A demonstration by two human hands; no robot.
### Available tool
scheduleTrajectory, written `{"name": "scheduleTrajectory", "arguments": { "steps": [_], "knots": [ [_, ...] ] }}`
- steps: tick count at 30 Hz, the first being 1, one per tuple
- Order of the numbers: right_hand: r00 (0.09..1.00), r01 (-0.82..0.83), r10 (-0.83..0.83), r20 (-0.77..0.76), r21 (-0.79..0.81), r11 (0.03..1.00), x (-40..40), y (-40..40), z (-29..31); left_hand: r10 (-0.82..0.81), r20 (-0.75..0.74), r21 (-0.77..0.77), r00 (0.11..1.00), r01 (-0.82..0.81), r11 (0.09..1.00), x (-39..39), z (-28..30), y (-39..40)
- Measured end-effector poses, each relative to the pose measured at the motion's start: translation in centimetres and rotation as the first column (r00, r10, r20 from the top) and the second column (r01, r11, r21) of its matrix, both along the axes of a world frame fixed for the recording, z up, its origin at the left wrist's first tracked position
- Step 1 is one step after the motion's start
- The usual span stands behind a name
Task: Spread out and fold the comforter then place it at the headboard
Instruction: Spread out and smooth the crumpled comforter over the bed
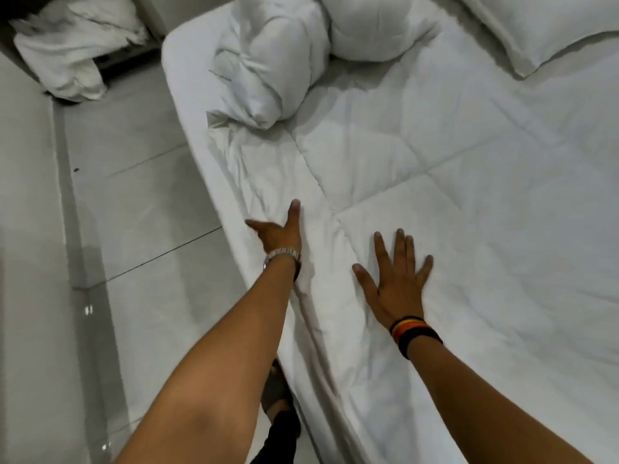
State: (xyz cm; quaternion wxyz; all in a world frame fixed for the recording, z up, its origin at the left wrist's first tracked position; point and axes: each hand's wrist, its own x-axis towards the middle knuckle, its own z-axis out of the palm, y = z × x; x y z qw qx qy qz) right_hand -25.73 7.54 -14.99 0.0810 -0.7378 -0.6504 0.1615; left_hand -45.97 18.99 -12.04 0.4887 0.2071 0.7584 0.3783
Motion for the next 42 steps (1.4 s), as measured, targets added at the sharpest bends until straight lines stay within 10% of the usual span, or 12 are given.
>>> {"name": "scheduleTrajectory", "arguments": {
  "steps": [10,28,37,42],
  "knots": [
    [0.994,0.023,-0.013,0.106,-0.101,0.995,-12.5,6.1,-1.5,-0.137,-0.224,-0.044,0.965,0.131,0.99,-9.9,-4.1,4.8],
    [0.945,0.318,-0.308,0.11,-0.093,0.943,-21.2,32.8,-1.9,-0.377,-0.156,-0.005,0.913,0.381,0.924,-18.5,-4.7,28.2],
    [0.646,0.672,-0.479,-0.594,0.144,0.727,-21.7,40.3,8.1,-0.453,-0.008,-0.034,0.892,0.452,0.891,-24.4,1.7,29.1],
    [0.864,0.437,-0.274,-0.423,0.358,0.825,-21.5,49.1,13.5,-0.327,0.079,-0.059,0.942,0.331,0.942,-25.0,7.0,39.7]
  ]
}}
